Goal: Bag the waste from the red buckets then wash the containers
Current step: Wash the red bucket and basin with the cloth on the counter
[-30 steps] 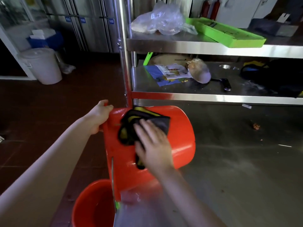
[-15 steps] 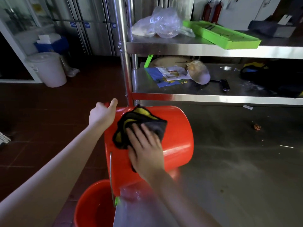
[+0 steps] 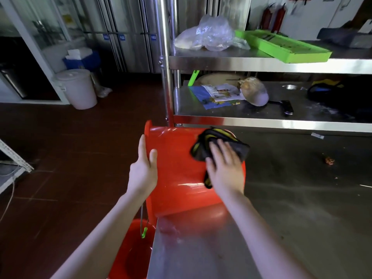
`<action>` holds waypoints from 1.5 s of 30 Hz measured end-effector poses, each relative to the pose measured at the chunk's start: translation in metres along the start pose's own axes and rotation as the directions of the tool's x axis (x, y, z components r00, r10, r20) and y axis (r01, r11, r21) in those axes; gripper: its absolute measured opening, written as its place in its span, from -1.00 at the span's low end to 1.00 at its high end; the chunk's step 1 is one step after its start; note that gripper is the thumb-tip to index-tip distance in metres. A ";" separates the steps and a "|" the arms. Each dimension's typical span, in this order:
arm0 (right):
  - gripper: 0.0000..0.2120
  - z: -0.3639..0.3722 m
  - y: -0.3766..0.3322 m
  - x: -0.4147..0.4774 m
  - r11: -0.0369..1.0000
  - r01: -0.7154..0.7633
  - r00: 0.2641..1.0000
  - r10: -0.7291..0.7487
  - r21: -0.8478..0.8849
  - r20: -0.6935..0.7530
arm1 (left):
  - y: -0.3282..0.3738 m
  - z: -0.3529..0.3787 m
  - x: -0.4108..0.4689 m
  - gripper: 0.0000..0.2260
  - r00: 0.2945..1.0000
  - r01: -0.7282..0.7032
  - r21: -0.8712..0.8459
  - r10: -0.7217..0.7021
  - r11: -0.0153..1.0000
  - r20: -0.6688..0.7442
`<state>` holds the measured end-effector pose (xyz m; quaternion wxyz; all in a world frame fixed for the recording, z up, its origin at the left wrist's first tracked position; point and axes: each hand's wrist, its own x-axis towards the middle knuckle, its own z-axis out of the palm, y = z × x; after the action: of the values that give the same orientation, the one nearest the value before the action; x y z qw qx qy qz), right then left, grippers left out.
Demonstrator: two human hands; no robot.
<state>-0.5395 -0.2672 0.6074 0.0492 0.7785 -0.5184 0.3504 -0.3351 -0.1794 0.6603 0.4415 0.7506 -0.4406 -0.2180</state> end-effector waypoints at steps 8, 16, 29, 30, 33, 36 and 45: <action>-0.57 0.000 -0.054 -0.004 0.984 0.142 0.989 -0.146 0.105 0.028 | 0.021 0.007 0.037 -0.48 0.998 0.056 0.070 -0.058 0.996 0.028; -0.56 0.002 -0.031 -0.010 0.972 0.212 0.974 -0.219 0.103 0.063 | 0.020 -0.008 0.055 -0.49 0.983 0.161 0.126 -0.170 0.979 0.066; -0.53 0.019 -0.089 -0.047 0.919 0.351 0.929 -0.366 0.178 0.058 | 0.027 -0.012 0.096 -0.47 0.951 0.282 0.171 -0.298 0.944 0.079; -0.52 0.017 -0.083 -0.043 0.915 0.358 0.927 -0.373 0.184 0.050 | 0.023 -0.018 0.097 -0.47 0.942 0.305 0.150 -0.321 0.940 0.097; -0.52 0.007 -0.042 -0.033 0.961 0.228 0.972 -0.235 0.158 0.026 | 0.015 -0.032 0.096 -0.46 0.927 0.350 0.145 -0.365 0.925 0.090; -0.59 -0.003 0.009 -0.027 0.991 -0.047 0.998 0.051 0.126 -0.030 | 0.013 -0.037 0.095 -0.46 0.922 0.369 0.121 -0.380 0.922 0.080; -0.52 0.002 -0.100 -0.039 0.910 0.392 0.903 -0.408 0.131 0.132 | 0.020 -0.018 0.080 -0.50 0.957 0.211 0.226 -0.248 0.951 0.149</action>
<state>-0.4630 -0.1924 0.6107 0.0396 0.8950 -0.3311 0.2963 -0.2903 -0.2440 0.6920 0.2918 0.8166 -0.4077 -0.2859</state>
